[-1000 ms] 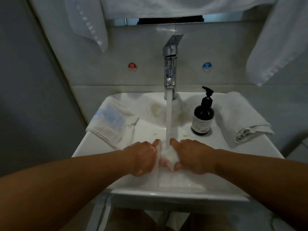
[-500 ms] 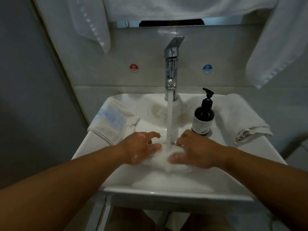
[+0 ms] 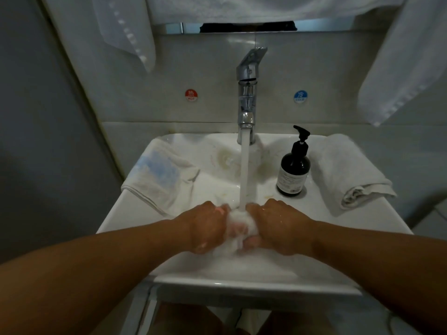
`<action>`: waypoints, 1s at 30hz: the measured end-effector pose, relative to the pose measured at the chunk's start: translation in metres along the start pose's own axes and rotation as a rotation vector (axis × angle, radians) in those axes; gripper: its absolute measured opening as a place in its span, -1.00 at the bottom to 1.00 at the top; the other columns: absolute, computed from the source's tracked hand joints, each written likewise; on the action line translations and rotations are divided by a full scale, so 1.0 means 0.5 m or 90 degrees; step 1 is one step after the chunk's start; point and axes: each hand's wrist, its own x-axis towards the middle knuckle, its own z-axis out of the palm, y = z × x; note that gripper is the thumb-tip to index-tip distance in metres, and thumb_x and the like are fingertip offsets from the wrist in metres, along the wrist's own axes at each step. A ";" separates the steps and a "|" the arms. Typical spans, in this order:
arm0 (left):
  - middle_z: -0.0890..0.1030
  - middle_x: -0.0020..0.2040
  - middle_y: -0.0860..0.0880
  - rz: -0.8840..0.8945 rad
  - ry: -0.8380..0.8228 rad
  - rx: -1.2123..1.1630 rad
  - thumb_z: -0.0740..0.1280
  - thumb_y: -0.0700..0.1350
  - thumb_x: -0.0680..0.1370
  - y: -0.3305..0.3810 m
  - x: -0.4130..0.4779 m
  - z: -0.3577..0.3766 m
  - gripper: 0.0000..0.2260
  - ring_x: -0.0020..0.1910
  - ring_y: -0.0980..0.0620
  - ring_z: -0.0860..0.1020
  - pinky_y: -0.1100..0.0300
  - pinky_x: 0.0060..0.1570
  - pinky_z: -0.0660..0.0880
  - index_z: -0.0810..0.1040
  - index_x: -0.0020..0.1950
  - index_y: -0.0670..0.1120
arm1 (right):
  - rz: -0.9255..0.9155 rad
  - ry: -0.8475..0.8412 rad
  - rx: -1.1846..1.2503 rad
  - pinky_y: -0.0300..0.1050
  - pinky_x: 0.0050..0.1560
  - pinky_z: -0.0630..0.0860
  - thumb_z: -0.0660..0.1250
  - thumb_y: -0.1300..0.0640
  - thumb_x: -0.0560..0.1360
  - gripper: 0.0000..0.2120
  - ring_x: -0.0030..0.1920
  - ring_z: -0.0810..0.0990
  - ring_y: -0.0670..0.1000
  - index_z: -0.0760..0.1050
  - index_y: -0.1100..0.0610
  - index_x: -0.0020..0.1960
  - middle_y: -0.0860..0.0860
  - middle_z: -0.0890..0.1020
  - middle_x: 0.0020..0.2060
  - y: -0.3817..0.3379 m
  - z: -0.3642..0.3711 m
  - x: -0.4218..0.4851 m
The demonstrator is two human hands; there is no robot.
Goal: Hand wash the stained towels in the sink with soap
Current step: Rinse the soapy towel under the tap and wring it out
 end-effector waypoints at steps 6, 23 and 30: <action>0.59 -0.22 -0.05 -0.056 0.014 -0.179 0.04 0.44 0.55 -0.012 0.005 0.006 -0.43 -0.24 0.02 0.54 0.11 -0.09 0.48 0.55 -0.19 0.00 | 0.008 -0.042 0.209 -0.09 0.04 0.58 0.42 -0.53 0.24 -0.28 0.00 0.59 -0.09 0.43 -0.11 0.21 -0.13 0.61 0.04 0.011 -0.012 -0.008; 0.51 0.31 -0.03 0.023 0.010 -0.033 -0.06 0.42 0.54 -0.013 0.016 0.022 -0.33 0.10 -0.04 0.57 0.03 0.17 0.54 0.47 0.40 0.04 | -0.011 0.012 -0.067 0.02 0.03 0.61 0.37 -0.44 0.39 -0.32 -0.01 0.61 0.02 0.36 -0.04 0.32 -0.04 0.60 0.04 0.011 0.002 0.006; 0.63 -0.18 0.04 -0.038 0.036 -0.298 0.30 0.48 0.43 -0.040 0.009 0.020 -0.52 -0.22 0.06 0.58 0.06 -0.09 0.55 0.59 -0.11 0.07 | 0.036 -0.047 0.144 -0.10 0.11 0.55 0.45 -0.51 0.23 -0.17 0.02 0.54 -0.10 0.36 -0.09 0.33 -0.12 0.55 0.12 0.013 -0.012 -0.007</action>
